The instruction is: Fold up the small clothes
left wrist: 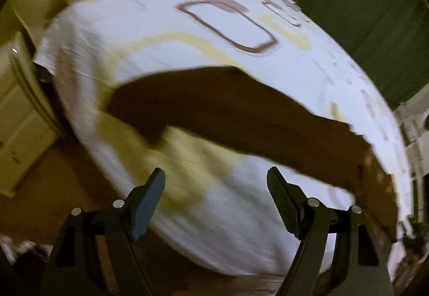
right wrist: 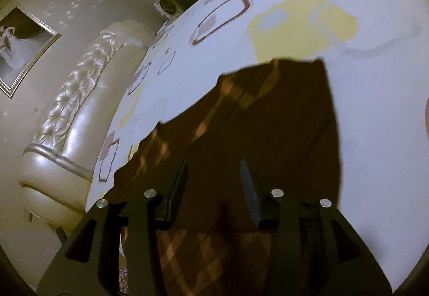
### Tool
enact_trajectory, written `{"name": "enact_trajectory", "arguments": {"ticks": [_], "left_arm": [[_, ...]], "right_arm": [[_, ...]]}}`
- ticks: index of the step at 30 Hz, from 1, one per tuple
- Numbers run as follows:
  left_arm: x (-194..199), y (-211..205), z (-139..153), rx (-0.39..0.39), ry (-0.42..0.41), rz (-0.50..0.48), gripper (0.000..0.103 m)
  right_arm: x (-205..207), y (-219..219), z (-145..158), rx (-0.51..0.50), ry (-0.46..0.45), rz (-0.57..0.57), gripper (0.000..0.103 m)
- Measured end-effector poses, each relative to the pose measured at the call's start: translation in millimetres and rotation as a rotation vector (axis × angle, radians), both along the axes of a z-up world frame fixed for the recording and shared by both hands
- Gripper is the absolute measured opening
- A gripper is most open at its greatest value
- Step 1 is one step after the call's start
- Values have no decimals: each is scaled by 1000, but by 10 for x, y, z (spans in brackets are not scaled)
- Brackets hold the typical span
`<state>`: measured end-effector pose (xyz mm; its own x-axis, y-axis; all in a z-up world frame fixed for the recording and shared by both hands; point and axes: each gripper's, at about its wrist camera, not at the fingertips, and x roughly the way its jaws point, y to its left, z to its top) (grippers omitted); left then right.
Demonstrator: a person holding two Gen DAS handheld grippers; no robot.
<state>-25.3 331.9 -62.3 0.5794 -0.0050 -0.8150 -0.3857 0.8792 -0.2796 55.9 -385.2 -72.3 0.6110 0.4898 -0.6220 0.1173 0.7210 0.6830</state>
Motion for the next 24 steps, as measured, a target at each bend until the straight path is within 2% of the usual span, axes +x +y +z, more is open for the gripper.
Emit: {"name": "enact_trajectory", "arguments": {"ticks": [3,9,12,18,20,21,22,23,24], "left_arm": [[-109,140,-65,132,8,-24,77],[-59,250,-245,280,35,-109,77],[23,303,-288,283,16,-140,77],[267,299,-473,390,54,-199,78],[293,364,-480,368,41,-201,77],[297,393,-470,368,37,-194,75],[293,428,-451,365,30,-187,69],[288,454,-438,354,24,-189,60],[291,480,-437,348,26,-191,56]], "right_arm": [[-45,112,-21,5,10,8,45],[-70,197,-87,4,48,-4,45],[-85,220,-116,1,64,-13,46],[-138,241,-232,3,103,-36,47],[-154,249,-243,0,104,-40,47],[-160,257,-244,-5,105,-39,47],[-160,263,-246,-9,105,-39,47],[-164,265,-248,-9,106,-41,48],[-164,264,-250,-8,106,-43,48]]}}
